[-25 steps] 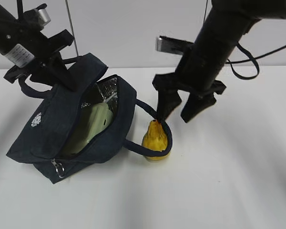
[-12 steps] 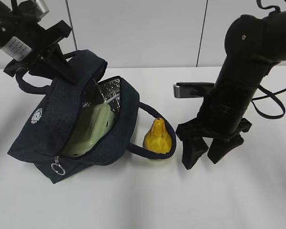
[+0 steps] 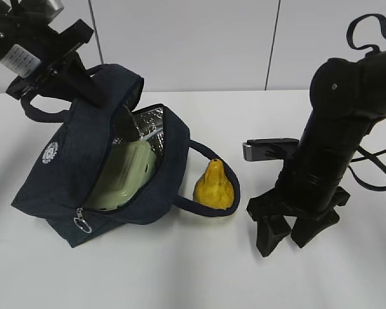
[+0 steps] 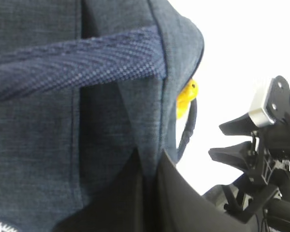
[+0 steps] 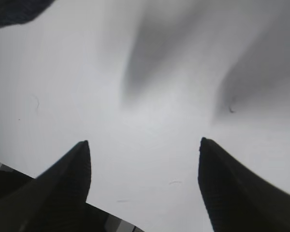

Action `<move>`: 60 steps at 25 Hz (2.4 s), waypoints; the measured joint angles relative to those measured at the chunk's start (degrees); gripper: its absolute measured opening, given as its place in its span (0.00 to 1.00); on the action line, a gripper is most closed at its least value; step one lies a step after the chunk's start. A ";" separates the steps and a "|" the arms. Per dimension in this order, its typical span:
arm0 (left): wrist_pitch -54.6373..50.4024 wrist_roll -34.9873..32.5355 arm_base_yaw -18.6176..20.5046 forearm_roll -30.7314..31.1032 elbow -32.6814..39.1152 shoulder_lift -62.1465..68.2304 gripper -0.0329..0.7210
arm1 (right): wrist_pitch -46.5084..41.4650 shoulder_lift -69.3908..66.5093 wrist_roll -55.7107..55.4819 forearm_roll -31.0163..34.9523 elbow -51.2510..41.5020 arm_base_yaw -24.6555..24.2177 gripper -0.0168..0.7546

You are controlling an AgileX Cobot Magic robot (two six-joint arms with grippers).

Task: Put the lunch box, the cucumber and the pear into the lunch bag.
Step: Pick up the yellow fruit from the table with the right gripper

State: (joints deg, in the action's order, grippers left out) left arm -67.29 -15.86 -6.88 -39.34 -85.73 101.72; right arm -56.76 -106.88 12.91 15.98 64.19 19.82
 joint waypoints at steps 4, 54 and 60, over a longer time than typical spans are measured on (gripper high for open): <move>0.05 0.00 2.17 3.56 -0.13 -0.16 0.05 | 3.27 2.10 0.04 0.28 -0.33 0.00 0.69; 0.02 4.99 2.78 19.53 -0.61 -0.20 0.05 | 25.54 -3.34 23.55 28.52 3.45 0.00 0.78; -0.03 4.99 2.78 19.50 -0.61 -0.20 0.05 | 25.43 -4.16 23.55 28.52 4.04 0.00 0.75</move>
State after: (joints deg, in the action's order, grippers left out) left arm -67.32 -10.87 -4.10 -19.85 -86.34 101.52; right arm -31.33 -111.04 36.46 44.49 68.23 19.82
